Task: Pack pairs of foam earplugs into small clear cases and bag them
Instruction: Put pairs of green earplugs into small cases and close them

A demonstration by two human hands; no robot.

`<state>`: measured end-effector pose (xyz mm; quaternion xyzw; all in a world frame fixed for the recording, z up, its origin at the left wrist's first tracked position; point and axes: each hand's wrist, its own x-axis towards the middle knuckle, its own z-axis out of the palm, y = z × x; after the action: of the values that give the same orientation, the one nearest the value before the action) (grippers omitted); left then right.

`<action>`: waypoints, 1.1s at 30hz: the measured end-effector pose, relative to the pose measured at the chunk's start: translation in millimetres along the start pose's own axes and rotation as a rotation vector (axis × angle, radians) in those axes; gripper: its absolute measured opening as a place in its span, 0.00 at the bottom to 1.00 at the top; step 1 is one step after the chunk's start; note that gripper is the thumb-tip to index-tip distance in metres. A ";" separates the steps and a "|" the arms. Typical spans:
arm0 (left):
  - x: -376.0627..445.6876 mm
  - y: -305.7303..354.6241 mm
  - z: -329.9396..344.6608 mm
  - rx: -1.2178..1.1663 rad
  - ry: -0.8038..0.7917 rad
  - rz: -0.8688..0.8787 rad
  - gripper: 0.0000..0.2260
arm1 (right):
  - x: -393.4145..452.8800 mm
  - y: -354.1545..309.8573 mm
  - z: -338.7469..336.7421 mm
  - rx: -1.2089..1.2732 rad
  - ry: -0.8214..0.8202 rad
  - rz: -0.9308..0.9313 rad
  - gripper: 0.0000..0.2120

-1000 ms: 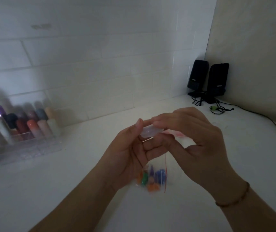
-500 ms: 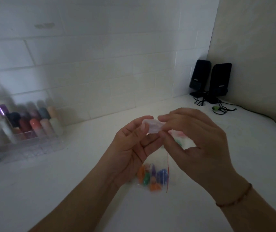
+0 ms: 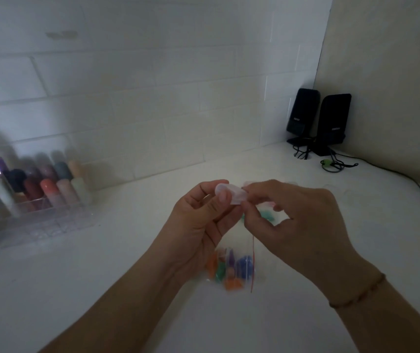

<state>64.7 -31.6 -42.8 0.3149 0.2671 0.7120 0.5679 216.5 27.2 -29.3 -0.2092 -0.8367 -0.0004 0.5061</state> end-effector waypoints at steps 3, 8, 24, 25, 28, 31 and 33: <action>-1.1 -0.4 -0.1 0.008 0.010 -0.002 0.22 | 0.1 0.8 1.4 -0.001 -0.034 0.020 0.11; -3.1 -1.7 4.6 0.093 0.104 0.011 0.11 | -1.2 3.4 2.3 -0.033 -0.031 0.041 0.11; -2.0 1.4 0.5 0.244 0.010 -0.049 0.12 | 2.5 -1.8 -0.5 0.002 -0.034 0.199 0.10; -3.1 3.0 -0.2 0.303 -0.053 -0.078 0.14 | 2.7 -0.9 -0.6 0.027 -0.023 0.213 0.09; -5.7 5.5 -3.9 0.484 -0.214 -0.154 0.21 | 1.3 -0.5 2.6 0.100 -0.107 0.269 0.07; -4.3 16.6 -2.7 0.366 -0.128 -0.212 0.20 | 3.1 1.2 2.1 0.240 -0.194 0.333 0.02; -0.7 25.3 -5.9 0.209 0.009 -0.197 0.21 | 8.3 8.4 -9.7 0.335 -0.194 0.451 0.05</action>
<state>44.1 -37.8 -28.2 0.3415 0.3718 0.6224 0.5981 224.4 35.7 -19.4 -0.3024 -0.8020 0.2700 0.4387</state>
